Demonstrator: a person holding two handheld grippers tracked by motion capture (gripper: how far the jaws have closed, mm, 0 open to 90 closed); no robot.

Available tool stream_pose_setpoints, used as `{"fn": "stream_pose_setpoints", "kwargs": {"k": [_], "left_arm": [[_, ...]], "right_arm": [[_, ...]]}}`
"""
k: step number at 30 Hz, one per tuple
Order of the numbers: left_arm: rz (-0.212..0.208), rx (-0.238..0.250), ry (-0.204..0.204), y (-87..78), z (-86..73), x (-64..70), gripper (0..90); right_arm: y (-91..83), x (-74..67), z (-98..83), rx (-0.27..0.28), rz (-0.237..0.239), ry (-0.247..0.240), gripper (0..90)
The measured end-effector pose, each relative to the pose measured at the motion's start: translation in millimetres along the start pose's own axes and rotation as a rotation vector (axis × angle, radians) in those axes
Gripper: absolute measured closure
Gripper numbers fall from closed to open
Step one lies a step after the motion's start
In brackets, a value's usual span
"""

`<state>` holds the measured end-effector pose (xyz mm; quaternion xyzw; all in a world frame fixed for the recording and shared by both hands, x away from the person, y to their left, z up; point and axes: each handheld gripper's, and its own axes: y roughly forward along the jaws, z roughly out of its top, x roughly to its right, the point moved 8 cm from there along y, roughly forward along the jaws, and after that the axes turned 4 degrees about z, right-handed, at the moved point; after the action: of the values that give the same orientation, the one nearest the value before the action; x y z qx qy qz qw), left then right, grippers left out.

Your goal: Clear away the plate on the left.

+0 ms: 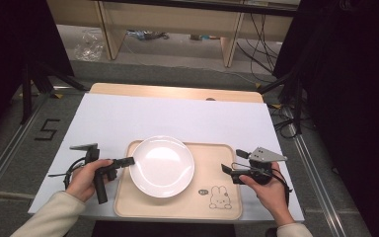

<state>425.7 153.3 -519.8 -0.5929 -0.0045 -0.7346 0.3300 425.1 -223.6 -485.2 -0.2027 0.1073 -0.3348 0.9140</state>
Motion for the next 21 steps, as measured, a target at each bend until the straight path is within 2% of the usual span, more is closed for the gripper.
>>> {"fn": "stream_pose_setpoints", "kwargs": {"k": [5, 8, 13, 21], "left_arm": [[0.004, 0.0, 0.002, 2.5, -1.2, -0.9, 85.3], [0.021, -0.015, 0.01, 3.3, -2.6, -2.3, 85.1], [0.023, -0.029, 0.01, 6.3, -5.1, -4.1, 84.9], [0.039, -0.039, 0.035, 8.4, -5.7, -6.7, 85.2]], "right_arm": [[-0.1, -0.1, 0.0, 0.0, 0.001, 0.0, 19.1], [0.0, -0.1, 0.0, 0.0, 0.0, 0.0, 19.1], [0.0, -0.1, 0.0, 0.0, 0.001, 0.0, 19.1], [-0.1, -0.2, 0.0, 0.0, 0.001, 0.0, 19.1]]}}
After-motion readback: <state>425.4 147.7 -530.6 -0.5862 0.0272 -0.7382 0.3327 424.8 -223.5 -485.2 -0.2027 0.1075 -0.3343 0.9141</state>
